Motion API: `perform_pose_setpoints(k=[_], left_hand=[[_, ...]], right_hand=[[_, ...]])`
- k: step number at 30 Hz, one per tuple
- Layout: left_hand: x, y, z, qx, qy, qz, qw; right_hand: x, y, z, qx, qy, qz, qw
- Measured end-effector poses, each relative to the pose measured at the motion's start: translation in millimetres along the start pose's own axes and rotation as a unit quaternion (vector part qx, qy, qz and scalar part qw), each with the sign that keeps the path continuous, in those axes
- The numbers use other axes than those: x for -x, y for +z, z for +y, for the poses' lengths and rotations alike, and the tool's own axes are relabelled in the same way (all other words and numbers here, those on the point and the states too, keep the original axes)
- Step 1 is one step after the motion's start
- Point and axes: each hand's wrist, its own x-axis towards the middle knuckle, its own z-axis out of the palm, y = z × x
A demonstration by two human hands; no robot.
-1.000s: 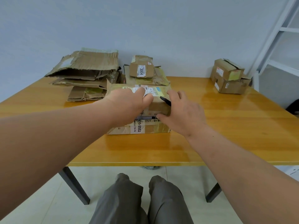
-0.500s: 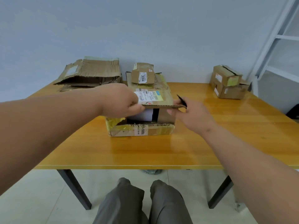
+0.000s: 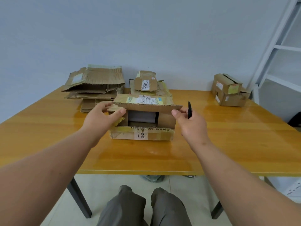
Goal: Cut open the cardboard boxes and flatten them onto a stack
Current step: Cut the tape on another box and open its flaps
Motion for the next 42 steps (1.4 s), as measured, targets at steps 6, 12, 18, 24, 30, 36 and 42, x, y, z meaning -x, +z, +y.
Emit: perform_pose_setpoints(k=[6, 12, 18, 24, 30, 36, 42], left_hand=[[-4, 17, 9, -0.019, -0.018, 0.019, 0.999], [-20, 8, 34, -0.148, 0.03, 0.028, 0.988], [-27, 0, 47, -0.18, 0.071, -0.005, 0.981], [-28, 5, 48, -0.18, 0.097, -0.028, 0.979], [-41, -1, 61, -0.224, 0.061, -0.002, 0.973], [-48, -16, 75, -0.327, 0.072, 0.005, 0.942], [-51, -31, 83, -0.415, 0.106, 0.009, 0.904]], right_hand=[[-5, 14, -10, -0.02, -0.025, 0.059, 0.998], [-14, 16, -18, 0.042, -0.042, 0.092, 0.994], [-28, 21, -28, 0.084, 0.019, 0.134, 0.987], [-26, 26, -19, 0.079, 0.072, 0.161, 0.981], [-36, 31, -36, 0.103, 0.057, 0.169, 0.978], [-48, 40, -50, 0.132, 0.086, 0.14, 0.978], [-49, 45, -59, 0.1, 0.097, 0.116, 0.983]])
